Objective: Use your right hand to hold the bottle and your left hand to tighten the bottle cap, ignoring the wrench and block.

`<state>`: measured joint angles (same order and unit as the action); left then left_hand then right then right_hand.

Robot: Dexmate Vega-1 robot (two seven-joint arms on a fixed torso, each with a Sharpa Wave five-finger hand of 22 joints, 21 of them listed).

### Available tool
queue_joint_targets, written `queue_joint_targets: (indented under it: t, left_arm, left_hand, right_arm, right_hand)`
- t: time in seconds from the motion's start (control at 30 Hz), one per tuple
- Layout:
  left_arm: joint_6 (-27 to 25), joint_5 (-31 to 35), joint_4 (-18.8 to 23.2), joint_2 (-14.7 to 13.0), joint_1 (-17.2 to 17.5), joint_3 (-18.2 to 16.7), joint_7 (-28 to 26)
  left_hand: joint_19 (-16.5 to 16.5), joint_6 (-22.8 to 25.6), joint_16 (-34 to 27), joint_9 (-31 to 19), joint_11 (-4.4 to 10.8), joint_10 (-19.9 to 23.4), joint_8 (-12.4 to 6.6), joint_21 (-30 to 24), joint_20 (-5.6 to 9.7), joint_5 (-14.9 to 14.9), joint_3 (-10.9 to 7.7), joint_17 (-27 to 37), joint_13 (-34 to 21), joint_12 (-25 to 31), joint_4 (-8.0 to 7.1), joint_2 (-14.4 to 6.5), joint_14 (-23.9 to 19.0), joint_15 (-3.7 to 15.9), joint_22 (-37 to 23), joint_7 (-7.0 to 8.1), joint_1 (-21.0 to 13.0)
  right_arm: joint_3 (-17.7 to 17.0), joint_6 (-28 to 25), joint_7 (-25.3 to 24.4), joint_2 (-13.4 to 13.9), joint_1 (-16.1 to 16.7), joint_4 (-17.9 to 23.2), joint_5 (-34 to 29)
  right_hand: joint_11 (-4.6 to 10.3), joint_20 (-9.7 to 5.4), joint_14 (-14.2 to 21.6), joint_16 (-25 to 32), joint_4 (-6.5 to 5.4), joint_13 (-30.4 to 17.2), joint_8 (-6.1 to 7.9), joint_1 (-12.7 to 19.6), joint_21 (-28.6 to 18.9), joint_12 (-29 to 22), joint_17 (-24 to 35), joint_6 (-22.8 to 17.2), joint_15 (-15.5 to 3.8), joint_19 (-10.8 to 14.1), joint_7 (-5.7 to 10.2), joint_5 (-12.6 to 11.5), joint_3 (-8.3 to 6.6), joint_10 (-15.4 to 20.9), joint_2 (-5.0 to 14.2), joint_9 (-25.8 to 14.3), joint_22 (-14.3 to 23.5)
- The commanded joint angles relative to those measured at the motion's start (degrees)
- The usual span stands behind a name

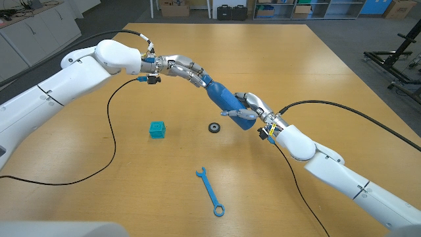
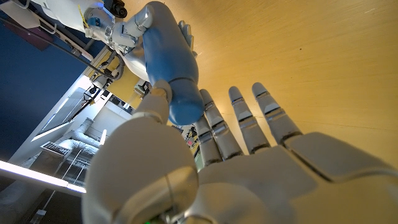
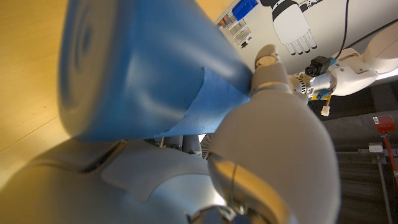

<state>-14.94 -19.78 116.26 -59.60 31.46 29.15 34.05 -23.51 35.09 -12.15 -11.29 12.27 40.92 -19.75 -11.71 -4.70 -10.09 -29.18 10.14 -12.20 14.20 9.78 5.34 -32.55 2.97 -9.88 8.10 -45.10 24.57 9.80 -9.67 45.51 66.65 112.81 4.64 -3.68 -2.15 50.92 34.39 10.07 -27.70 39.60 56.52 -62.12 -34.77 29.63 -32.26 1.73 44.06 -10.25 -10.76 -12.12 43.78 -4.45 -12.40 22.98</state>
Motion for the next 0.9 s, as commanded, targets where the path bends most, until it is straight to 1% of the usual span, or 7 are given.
queue_joint_targets:
  t: [0.03,0.07,0.23,0.47,0.5,0.7,0.9]
  left_arm:
    - [3.1,0.4,1.4,0.2,3.1,-1.3,-4.8]
    - [3.6,0.9,1.7,0.3,3.5,-1.4,-5.5]
    - [6.1,3.3,3.3,0.5,5.4,-1.9,-9.1]
    - [8.5,5.2,5.1,0.6,7.4,-3.1,-12.7]
    - [8.7,5.4,5.2,0.5,7.5,-3.2,-12.9]
    - [8.9,6.1,5.0,-0.2,7.2,-3.4,-11.8]
    - [9.6,5.9,3.8,-0.9,7.3,-3.9,-10.8]
  left_hand:
    - [-0.9,2.0,-0.1,-0.2,0.17,1.7,-0.77,0.0,0.51,-0.4,-0.94,0.0,-0.1,0.3,0.05,-0.8,-0.9,7.77,-0.1,0.73,-2.0]
    - [-1.1,2.3,0.0,-0.2,0.22,2.0,-0.89,-0.1,0.82,-0.5,-1.13,0.0,-0.1,0.3,0.07,-1.0,-0.9,7.82,-0.1,0.82,-2.3]
    - [-1.8,4.4,0.0,-0.1,0.32,4.4,-1.54,0.0,1.39,-0.8,-2.27,0.0,-0.1,0.4,0.39,-1.7,-2.0,8.94,-0.1,1.92,-4.3]
    - [-2.1,5.4,0.3,-0.1,0.37,5.4,-1.71,0.1,1.63,-1.2,-3.79,0.0,-0.1,0.0,0.84,-2.5,-2.6,9.45,-0.1,3.21,-7.5]
    - [-2.1,5.6,0.4,-0.1,0.4,5.7,-1.74,0.1,1.76,-1.3,-4.14,0.0,-0.1,-0.1,0.91,-2.7,-2.6,9.51,-0.1,3.59,-8.3]
    - [-2.1,6.1,0.6,-0.1,0.5,6.3,-1.82,0.3,1.85,-1.6,-4.96,0.1,-0.1,-0.4,0.9,-3.1,-2.7,9.52,-0.1,3.77,-10.1]
    - [-2.0,6.2,0.7,-0.1,0.5,6.6,-1.79,0.4,1.8,-1.7,-5.28,0.1,-0.1,-0.5,0.79,-3.3,-2.7,9.47,-0.1,3.83,-10.7]
  right_arm:
    - [0.8,2.9,4.4,-1.1,-0.5,-2.2,5.5]
    - [1.0,2.8,5.1,-1.1,-0.9,-2.2,5.8]
    - [1.9,2.0,7.1,-0.8,-2.2,-1.9,6.2]
    - [2.2,2.9,9.3,-1.3,-3.4,-2.7,8.8]
    - [2.2,3.1,9.6,-1.4,-3.6,-2.9,9.3]
    - [2.2,3.0,11.6,-1.4,-4.5,-3.2,11.9]
    - [1.9,2.5,13.3,-1.1,-5.1,-3.3,14.6]
  right_hand:
    - [12.29,-10.72,9.2,0.2,-1.8,-0.1,0.39,12.8,-0.6,0.1,0.3,-14.3,-13.8,2.2,12.83,0.3,-9.61,13.0,13.34,-0.3,0.3]
    - [12.34,-10.72,9.2,0.2,-1.79,-0.2,0.38,12.8,-0.6,0.1,0.3,-14.3,-13.8,2.2,12.82,0.3,-9.63,13.0,13.34,-0.3,0.2]
    - [12.39,-10.73,9.3,0.2,-1.75,-0.2,0.4,12.8,-0.7,0.1,0.4,-14.3,-13.79,2.2,12.82,0.3,-9.65,13.1,13.3,-0.3,0.2]
    - [12.4,-10.74,9.3,0.2,-1.71,-0.3,0.39,12.8,-0.9,0.1,0.5,-14.3,-13.77,2.3,12.78,0.3,-9.69,13.2,13.27,-0.3,0.2]
    - [12.36,-10.74,9.4,0.1,-1.7,-0.4,0.37,12.8,-1.0,0.1,0.5,-14.3,-13.78,2.3,12.85,0.3,-9.71,13.2,13.27,-0.2,0.2]
    - [12.34,-10.74,9.5,0.2,-1.68,-0.5,0.37,12.8,-1.1,0.2,0.6,-14.3,-13.77,2.3,12.8,0.3,-9.74,13.2,13.25,-0.2,0.1]
    - [12.34,-10.75,9.6,0.2,-1.66,-0.5,0.36,12.9,-1.2,0.2,0.6,-14.3,-13.78,2.3,12.8,0.3,-9.77,13.2,13.25,-0.2,0.1]
